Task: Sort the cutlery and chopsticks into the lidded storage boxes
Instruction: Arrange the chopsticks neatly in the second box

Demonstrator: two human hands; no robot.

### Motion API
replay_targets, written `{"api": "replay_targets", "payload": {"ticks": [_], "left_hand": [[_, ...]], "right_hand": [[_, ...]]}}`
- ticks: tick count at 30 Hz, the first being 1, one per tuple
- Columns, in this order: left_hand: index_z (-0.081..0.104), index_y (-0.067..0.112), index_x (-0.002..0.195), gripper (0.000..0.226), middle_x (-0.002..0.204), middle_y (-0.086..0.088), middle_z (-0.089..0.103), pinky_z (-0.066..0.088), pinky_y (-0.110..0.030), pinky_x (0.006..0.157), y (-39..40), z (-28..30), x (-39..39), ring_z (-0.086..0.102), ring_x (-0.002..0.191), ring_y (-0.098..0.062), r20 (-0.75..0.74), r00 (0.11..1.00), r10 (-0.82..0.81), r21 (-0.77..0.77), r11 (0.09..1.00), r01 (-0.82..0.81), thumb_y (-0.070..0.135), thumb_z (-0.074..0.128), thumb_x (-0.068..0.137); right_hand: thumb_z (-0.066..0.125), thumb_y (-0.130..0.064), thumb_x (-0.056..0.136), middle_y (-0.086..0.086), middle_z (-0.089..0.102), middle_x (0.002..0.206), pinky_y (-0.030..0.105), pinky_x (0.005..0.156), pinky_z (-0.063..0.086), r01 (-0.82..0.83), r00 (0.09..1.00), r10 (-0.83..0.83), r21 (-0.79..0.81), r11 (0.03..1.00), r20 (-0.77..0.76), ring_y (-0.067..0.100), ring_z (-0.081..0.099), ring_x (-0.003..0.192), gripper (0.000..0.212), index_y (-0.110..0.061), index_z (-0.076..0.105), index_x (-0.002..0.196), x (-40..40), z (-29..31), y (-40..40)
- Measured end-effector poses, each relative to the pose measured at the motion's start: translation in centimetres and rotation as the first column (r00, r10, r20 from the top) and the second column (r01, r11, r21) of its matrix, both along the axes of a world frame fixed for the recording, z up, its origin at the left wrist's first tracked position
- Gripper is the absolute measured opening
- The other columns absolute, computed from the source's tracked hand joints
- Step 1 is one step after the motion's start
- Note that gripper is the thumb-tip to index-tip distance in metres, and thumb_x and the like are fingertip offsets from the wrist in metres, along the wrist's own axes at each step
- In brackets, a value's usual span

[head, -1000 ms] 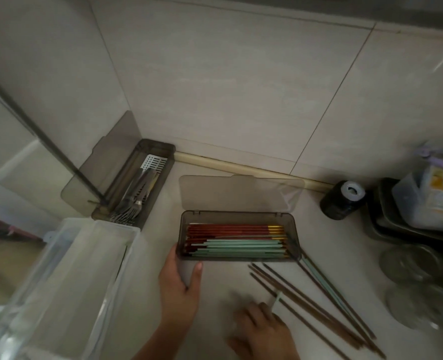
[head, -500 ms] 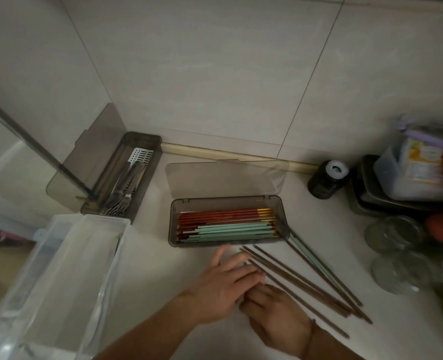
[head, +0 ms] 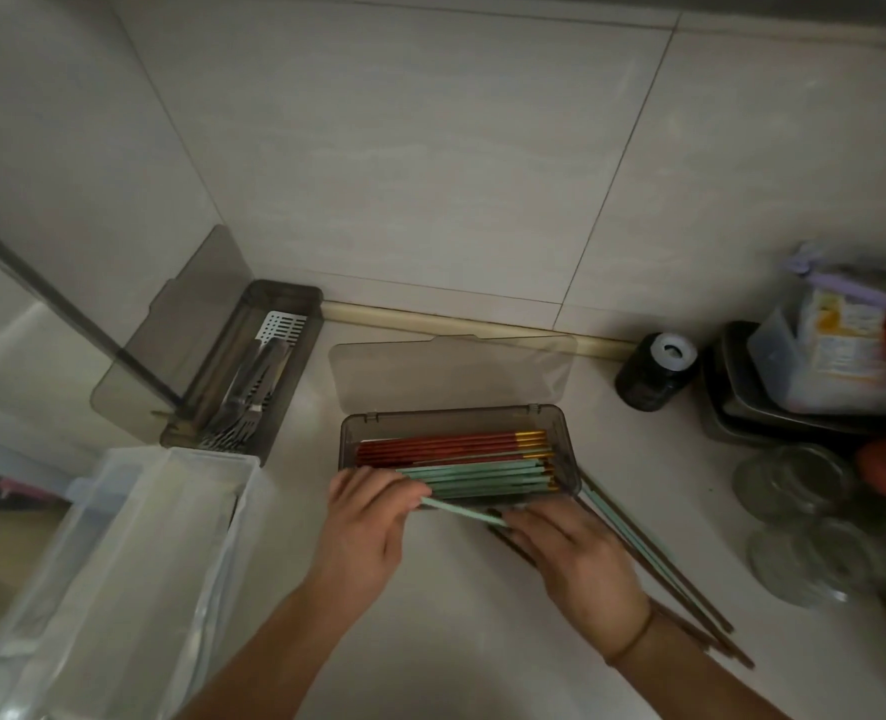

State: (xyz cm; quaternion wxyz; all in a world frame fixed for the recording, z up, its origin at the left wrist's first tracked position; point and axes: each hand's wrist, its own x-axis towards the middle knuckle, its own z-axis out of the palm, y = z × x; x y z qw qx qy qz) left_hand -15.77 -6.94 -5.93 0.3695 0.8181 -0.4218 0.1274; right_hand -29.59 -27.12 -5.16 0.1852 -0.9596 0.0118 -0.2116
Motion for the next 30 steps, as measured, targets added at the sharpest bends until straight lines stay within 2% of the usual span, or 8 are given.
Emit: {"api": "replay_targets", "payload": {"ticks": [3,6,13,15,18,22,27,30], "left_hand": [[0.067,0.016,0.110,0.032,0.114,0.001,0.061,0.038,-0.033,0.092,-0.4,0.5,1.2,0.053,0.105,-0.016,-0.122,0.972,0.199,0.052,0.980,-0.194,0.036,0.050,0.093],[0.057,0.019,0.122,0.043,0.128,0.000,0.052,0.035,-0.035,0.099,-0.6,0.4,1.8,0.045,0.117,-0.016,-0.220,0.915,0.339,0.142,0.939,-0.314,0.048,0.044,0.093],[0.056,0.018,0.124,0.045,0.133,0.003,0.047,0.037,-0.041,0.101,0.3,-1.8,0.9,0.046,0.119,-0.020,-0.215,0.931,0.293,0.238,0.941,-0.241,0.047,0.043,0.091],[0.054,0.017,0.126,0.045,0.140,0.003,0.042,0.035,-0.042,0.106,0.4,-2.2,0.9,0.040,0.127,-0.020,-0.216,0.936,0.277,0.179,0.954,-0.241,0.045,0.046,0.091],[0.040,0.020,0.140,0.055,0.151,0.002,0.031,0.025,-0.027,0.114,0.7,-2.9,1.0,0.027,0.140,-0.014,-0.313,0.903,0.295,0.023,0.953,-0.303,0.042,0.050,0.091],[0.028,0.022,0.146,0.068,0.133,0.005,0.051,0.042,-0.036,0.105,0.8,-4.2,0.0,0.051,0.125,-0.013,-0.704,0.657,0.270,-0.134,0.858,-0.495,0.044,0.054,0.088],[0.047,0.032,0.133,0.046,0.105,0.011,0.065,0.047,-0.018,0.081,0.8,-5.1,-0.2,0.064,0.096,-0.013,-0.609,0.720,0.332,-0.106,0.866,-0.489,0.052,0.044,0.091],[0.049,0.031,0.131,0.048,0.105,0.010,0.065,0.047,-0.018,0.082,0.8,-5.2,-0.5,0.061,0.098,-0.005,-0.598,0.730,0.332,-0.117,0.864,-0.489,0.056,0.042,0.091]], "right_hand": [[0.079,-0.009,0.071,-0.003,0.069,0.082,0.030,0.063,0.051,0.138,0.987,-0.141,-0.052,0.989,-0.076,0.022,0.062,0.074,0.018,-0.021,0.073,0.084,4.0,1.3,-1.3],[0.065,-0.016,0.084,-0.004,0.069,0.090,0.032,0.070,0.048,0.194,0.934,-0.219,-0.114,0.974,-0.281,0.023,0.057,0.088,0.014,-0.026,0.073,0.090,7.6,1.8,-2.7],[0.045,-0.022,0.095,-0.003,0.062,0.108,0.032,0.082,0.049,0.040,0.825,-0.097,-0.114,0.993,-0.556,0.021,0.054,0.102,0.027,-0.030,0.067,0.108,10.8,0.1,-3.6],[0.048,-0.021,0.095,-0.002,0.062,0.113,0.033,0.085,0.049,0.021,0.837,-0.053,-0.065,0.998,-0.544,0.021,0.055,0.105,0.027,-0.026,0.065,0.114,10.5,0.4,-3.8],[0.060,-0.017,0.089,-0.002,0.068,0.101,0.030,0.080,0.052,0.067,0.959,-0.050,0.050,0.997,-0.277,0.017,0.060,0.092,0.018,-0.020,0.071,0.103,8.2,1.4,-4.9],[0.066,-0.016,0.082,-0.004,0.064,0.079,0.023,0.063,0.047,0.454,0.889,-0.431,0.168,0.875,-0.159,0.010,0.055,0.064,0.007,-0.022,0.066,0.084,0.9,0.7,-8.7],[0.068,-0.010,0.081,0.004,0.063,0.080,0.029,0.061,0.049,0.559,0.732,-0.470,0.040,0.828,-0.493,0.022,0.058,0.064,0.010,-0.020,0.068,0.079,-5.7,-2.1,-9.8],[0.071,-0.014,0.080,0.004,0.062,0.081,0.027,0.055,0.046,0.574,0.716,-0.509,-0.013,0.819,-0.478,0.025,0.060,0.064,0.006,-0.019,0.068,0.078,-6.4,-2.4,-9.3]]}}
